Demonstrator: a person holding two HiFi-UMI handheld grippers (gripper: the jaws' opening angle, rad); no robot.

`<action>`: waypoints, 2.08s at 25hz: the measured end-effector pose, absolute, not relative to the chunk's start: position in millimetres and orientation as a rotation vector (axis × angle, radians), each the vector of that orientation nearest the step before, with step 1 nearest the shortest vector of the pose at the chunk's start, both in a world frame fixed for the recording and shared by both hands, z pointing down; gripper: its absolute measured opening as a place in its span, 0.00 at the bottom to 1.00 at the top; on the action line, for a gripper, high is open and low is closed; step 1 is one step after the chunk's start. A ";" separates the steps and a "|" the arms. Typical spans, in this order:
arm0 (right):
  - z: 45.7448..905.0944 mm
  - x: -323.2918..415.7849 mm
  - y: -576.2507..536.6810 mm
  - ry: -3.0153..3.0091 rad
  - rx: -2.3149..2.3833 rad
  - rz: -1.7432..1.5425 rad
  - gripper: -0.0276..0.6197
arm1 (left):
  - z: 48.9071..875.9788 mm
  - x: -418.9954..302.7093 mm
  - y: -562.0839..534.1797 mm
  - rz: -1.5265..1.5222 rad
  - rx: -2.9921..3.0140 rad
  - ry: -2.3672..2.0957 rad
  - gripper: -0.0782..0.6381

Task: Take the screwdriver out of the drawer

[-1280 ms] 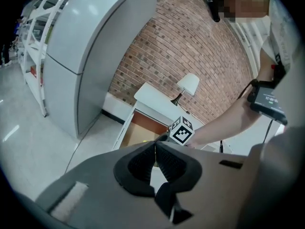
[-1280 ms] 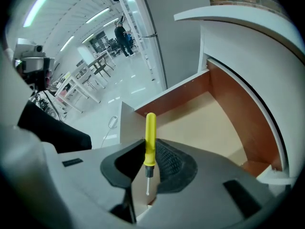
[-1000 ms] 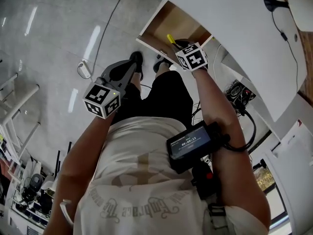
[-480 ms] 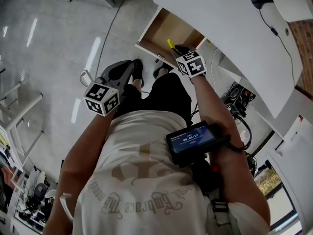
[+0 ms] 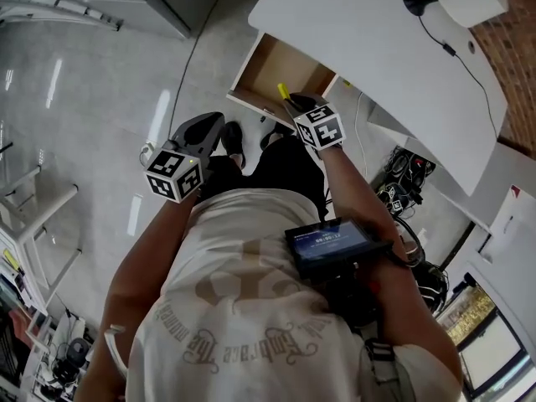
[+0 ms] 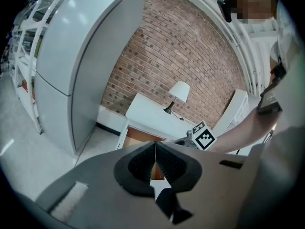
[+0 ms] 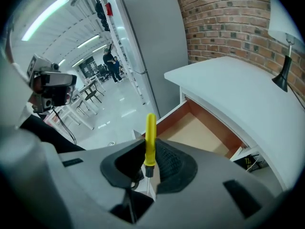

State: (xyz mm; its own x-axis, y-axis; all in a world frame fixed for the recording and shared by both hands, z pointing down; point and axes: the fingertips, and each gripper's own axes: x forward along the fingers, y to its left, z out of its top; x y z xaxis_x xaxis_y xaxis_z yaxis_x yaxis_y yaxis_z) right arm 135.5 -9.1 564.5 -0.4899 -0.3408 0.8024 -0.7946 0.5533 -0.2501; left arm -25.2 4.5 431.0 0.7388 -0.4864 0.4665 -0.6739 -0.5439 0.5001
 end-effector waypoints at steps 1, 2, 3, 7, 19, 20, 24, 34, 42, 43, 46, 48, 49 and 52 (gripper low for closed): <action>561.0 134.7 -8.8 -2.079 0.916 0.811 0.12 | 429.0 -25.4 2.9 0.351 2.258 -0.869 0.12; 557.4 134.1 -8.4 -2.085 0.923 0.811 0.12 | 426.7 -25.7 1.5 0.344 2.258 -0.870 0.12; 553.9 134.0 -8.1 -2.091 0.930 0.811 0.12 | 424.2 -25.5 0.2 0.339 2.261 -0.870 0.12; 539.5 136.6 -9.4 -2.116 0.967 0.805 0.12 | 416.2 -20.4 -4.7 0.329 2.286 -0.858 0.12; 496.5 132.8 -3.7 -2.170 1.040 0.794 0.12 | 403.4 -18.1 -14.9 0.285 2.320 -0.837 0.12; 493.7 131.1 -3.4 -2.174 1.046 0.795 0.12 | 401.5 -18.9 -15.7 0.284 2.326 -0.834 0.12; 481.2 124.1 -0.5 -2.201 1.072 0.795 0.12 | 395.9 -22.2 -12.7 0.299 2.344 -0.817 0.12; 458.5 118.9 3.3 -2.234 1.158 0.762 0.12 | 383.0 -25.4 -19.4 0.328 2.413 -0.756 0.12; 446.9 125.4 13.8 -2.232 1.239 0.758 0.12 | 377.2 -11.3 -22.2 0.353 2.469 -0.681 0.12; 446.2 129.8 18.1 -2.227 1.256 0.764 0.12 | 377.3 -6.3 -19.4 0.356 2.475 -0.666 0.12; 441.6 141.0 26.8 -2.223 1.324 0.795 0.12 | 376.3 4.9 -12.0 0.365 2.493 -0.621 0.12; 435.8 145.3 29.4 -2.229 1.374 0.813 0.12 | 375.2 9.2 -7.7 0.370 2.503 -0.595 0.12; 432.5 146.6 30.6 -2.233 1.395 0.817 0.12 | 374.9 11.1 -5.6 0.373 2.507 -0.583 0.12; 420.4 150.7 33.1 -2.255 1.450 0.812 0.12 | 373.4 18.1 -0.5 0.381 2.522 -0.551 0.12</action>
State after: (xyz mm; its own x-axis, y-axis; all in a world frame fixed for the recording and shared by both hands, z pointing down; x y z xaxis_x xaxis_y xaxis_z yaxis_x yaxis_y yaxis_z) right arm 150.7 33.1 420.4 -0.4221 -0.7128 0.5601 -0.9062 0.3163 -0.2805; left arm 18.1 -0.5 373.4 0.8773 -0.3057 0.3699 -0.4539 -0.7790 0.4327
